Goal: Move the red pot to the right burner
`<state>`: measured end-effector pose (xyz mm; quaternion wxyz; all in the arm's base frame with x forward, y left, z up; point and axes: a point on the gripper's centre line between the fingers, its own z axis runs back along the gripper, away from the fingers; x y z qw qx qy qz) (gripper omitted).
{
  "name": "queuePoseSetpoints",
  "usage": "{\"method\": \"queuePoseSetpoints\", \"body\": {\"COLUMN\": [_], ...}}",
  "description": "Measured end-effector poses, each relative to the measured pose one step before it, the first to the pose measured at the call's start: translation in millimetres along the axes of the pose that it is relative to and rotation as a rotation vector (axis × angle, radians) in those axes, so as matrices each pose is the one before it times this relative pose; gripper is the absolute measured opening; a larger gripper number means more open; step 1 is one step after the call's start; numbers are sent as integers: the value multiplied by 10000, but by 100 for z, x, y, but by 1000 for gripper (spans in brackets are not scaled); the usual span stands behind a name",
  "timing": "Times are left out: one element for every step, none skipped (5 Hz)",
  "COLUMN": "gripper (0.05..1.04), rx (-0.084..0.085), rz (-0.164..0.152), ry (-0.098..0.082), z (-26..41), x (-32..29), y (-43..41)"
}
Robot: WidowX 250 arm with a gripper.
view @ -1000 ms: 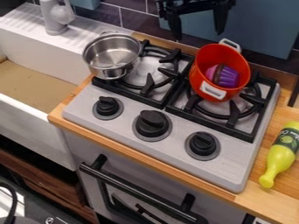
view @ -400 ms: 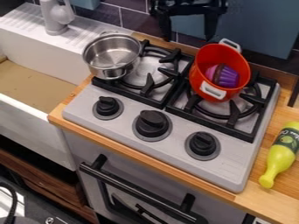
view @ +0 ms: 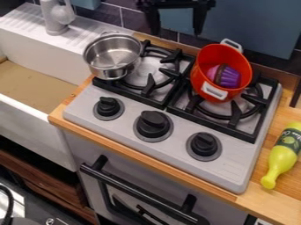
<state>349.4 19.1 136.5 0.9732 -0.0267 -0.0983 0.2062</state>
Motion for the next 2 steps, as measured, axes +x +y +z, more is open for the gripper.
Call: {"method": "queuePoseSetpoints", "body": {"gripper": [999, 999], "rx": [-90, -98], "rz": [-62, -2], "ry": [68, 14], "z": [-61, -166], "x": [203, 52], "y": [733, 699]}}
